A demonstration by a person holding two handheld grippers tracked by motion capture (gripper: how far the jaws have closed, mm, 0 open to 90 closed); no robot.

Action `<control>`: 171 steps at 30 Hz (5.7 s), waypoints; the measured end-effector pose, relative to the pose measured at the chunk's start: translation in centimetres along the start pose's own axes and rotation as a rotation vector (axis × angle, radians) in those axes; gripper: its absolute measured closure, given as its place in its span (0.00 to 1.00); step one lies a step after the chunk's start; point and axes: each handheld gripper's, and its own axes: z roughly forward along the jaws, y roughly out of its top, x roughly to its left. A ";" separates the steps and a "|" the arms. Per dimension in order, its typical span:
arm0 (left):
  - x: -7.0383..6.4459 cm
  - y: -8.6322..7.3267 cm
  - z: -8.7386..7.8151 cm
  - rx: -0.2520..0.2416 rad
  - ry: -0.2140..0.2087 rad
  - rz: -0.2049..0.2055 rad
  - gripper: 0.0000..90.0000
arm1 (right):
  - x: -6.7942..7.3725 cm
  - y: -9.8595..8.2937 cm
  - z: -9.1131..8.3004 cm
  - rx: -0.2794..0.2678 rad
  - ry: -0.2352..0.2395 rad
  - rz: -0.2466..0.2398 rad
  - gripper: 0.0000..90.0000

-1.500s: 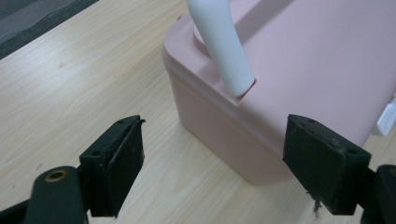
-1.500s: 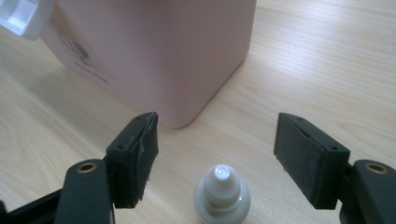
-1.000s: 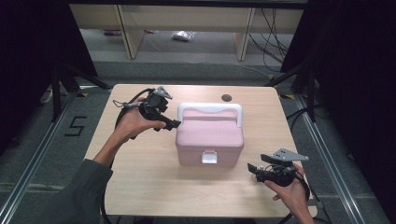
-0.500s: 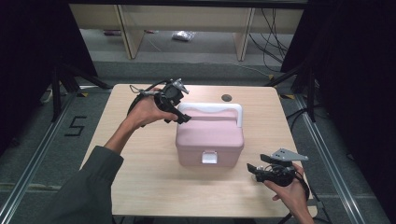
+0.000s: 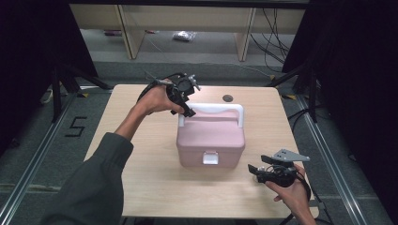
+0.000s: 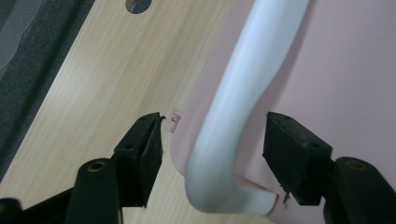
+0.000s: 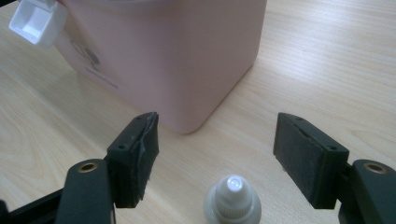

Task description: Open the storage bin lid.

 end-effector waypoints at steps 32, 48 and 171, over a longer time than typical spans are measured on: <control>-2.3 1.3 -2.4 0.047 0.037 0.208 0.79 | 0.5 0.8 -1.0 -0.085 0.043 0.007 0.49; -1.4 1.7 -2.8 0.033 0.031 0.193 0.78 | 1.0 3.8 -1.0 -0.203 0.103 -0.092 0.98; -8.9 -13.2 4.1 -0.427 0.036 -0.530 0.63 | -1.0 13.5 1.2 -0.299 0.092 -0.139 1.00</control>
